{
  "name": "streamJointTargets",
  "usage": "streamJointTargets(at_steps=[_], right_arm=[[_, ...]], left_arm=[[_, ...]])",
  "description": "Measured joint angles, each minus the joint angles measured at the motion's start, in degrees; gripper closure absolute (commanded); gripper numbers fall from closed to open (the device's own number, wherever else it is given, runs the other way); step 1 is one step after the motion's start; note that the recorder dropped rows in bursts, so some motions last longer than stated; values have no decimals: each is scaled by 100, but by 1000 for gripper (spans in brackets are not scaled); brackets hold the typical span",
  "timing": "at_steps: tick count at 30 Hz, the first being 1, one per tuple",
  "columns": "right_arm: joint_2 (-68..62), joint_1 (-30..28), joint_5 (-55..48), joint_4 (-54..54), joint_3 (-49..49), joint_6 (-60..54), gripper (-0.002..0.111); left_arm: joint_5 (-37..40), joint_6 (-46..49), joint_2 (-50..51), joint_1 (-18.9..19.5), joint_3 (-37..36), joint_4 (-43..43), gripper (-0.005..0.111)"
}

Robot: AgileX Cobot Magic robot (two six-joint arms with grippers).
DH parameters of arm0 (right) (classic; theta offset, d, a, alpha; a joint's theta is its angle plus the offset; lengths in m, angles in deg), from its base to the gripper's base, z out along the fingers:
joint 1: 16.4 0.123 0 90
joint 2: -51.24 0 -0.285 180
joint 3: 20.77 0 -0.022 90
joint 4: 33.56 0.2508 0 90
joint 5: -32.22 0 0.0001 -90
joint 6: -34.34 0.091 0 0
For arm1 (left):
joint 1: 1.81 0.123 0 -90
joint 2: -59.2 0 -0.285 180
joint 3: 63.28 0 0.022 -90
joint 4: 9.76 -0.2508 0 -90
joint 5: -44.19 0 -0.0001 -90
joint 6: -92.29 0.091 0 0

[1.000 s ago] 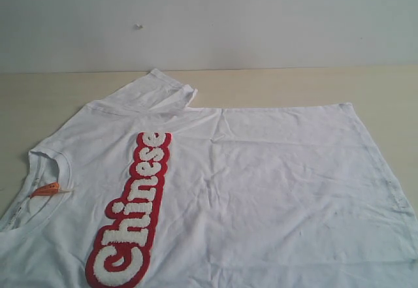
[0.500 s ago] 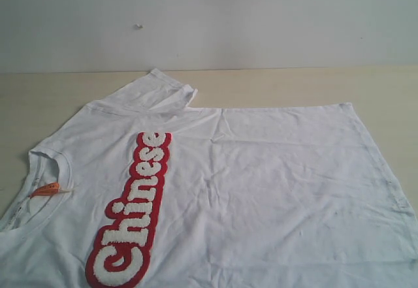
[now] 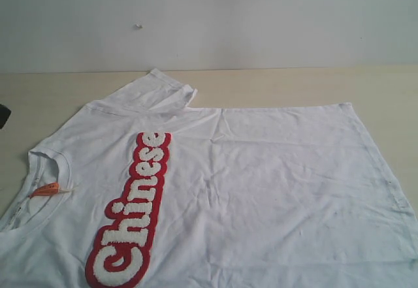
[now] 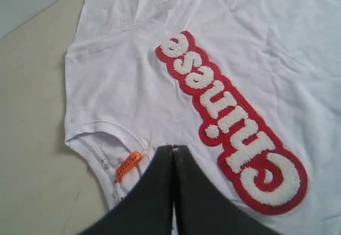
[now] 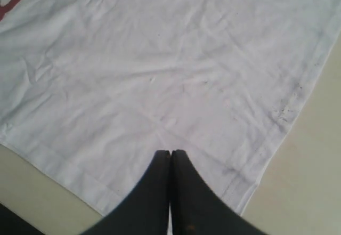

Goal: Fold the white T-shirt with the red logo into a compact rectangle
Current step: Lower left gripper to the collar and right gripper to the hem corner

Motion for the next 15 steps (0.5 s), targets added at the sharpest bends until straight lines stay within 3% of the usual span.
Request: streamJointTargets(at_steps=[15], right_arm=[[0, 0, -61, 70, 0, -10, 108]], left_arm=[[245, 0, -144, 0, 0, 145, 107]])
